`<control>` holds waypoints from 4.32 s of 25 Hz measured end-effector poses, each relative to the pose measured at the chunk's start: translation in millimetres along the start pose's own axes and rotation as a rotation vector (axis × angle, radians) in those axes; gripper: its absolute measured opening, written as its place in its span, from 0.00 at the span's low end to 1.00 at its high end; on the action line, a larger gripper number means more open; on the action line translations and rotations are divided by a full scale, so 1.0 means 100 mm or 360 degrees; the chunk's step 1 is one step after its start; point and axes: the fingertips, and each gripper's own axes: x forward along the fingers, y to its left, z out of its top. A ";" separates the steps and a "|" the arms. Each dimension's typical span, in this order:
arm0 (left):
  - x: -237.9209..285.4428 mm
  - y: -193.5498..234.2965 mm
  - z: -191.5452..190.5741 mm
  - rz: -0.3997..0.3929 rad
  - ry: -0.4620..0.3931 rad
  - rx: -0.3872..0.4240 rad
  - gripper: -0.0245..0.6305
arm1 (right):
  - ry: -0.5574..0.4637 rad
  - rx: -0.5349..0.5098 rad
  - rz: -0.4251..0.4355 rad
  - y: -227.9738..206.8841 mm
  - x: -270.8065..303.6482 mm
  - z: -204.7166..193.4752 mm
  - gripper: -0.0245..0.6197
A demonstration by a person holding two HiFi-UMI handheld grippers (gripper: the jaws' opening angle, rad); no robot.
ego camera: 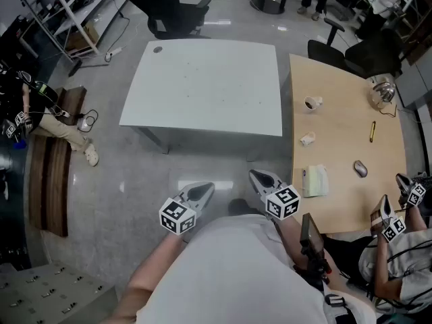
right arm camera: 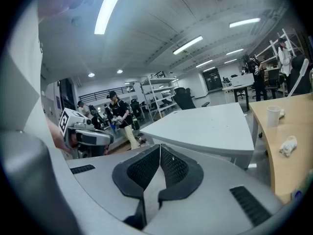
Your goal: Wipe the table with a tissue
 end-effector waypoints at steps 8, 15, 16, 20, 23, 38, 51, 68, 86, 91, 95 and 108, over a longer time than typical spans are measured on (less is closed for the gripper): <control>0.49 0.38 0.43 -0.0009 0.0005 0.0042 0.05 | 0.0009 -0.0048 -0.0035 -0.58 0.30 0.34 0.07; 0.87 0.55 0.65 -0.0021 0.0046 0.0070 0.05 | 0.0041 -0.0053 -0.0097 -1.06 0.44 0.49 0.07; 0.93 0.57 0.68 -0.0020 0.0048 0.0077 0.05 | 0.0045 -0.0058 -0.0106 -1.12 0.46 0.50 0.07; 1.17 0.69 0.89 -0.0009 0.0040 0.0116 0.05 | 0.0067 -0.0055 -0.0195 -1.46 0.57 0.57 0.07; 1.33 0.68 0.96 -0.0031 0.0074 0.0130 0.05 | 0.0094 0.0012 -0.0297 -1.66 0.51 0.52 0.07; 1.87 0.64 1.02 -0.0113 0.0136 0.0123 0.05 | 0.0257 0.0238 -0.1044 -3.07 -0.40 0.21 0.07; 2.05 0.86 1.15 -0.0164 0.0188 0.0088 0.05 | 0.0437 0.0825 -0.1466 -3.77 -0.74 -0.41 0.30; 2.21 0.89 1.28 -0.0214 0.0179 0.0116 0.05 | 0.0456 0.0861 -0.1450 -3.81 -0.68 -0.44 0.20; 2.06 1.04 1.29 -0.0139 0.0143 0.0044 0.05 | 0.0276 0.0379 -0.0778 -3.25 0.29 0.51 0.17; 1.90 1.29 1.35 -0.0066 0.0105 0.0017 0.05 | 0.0391 0.0137 -0.0610 -3.06 0.79 0.62 0.17; 1.73 1.46 1.33 0.0012 0.0091 -0.0025 0.05 | 0.0488 0.0002 -0.0527 -3.02 1.10 0.63 0.17; 1.33 1.93 1.33 0.0164 0.0042 -0.0116 0.05 | 0.0716 -0.0353 -0.0525 -3.36 1.77 0.71 0.17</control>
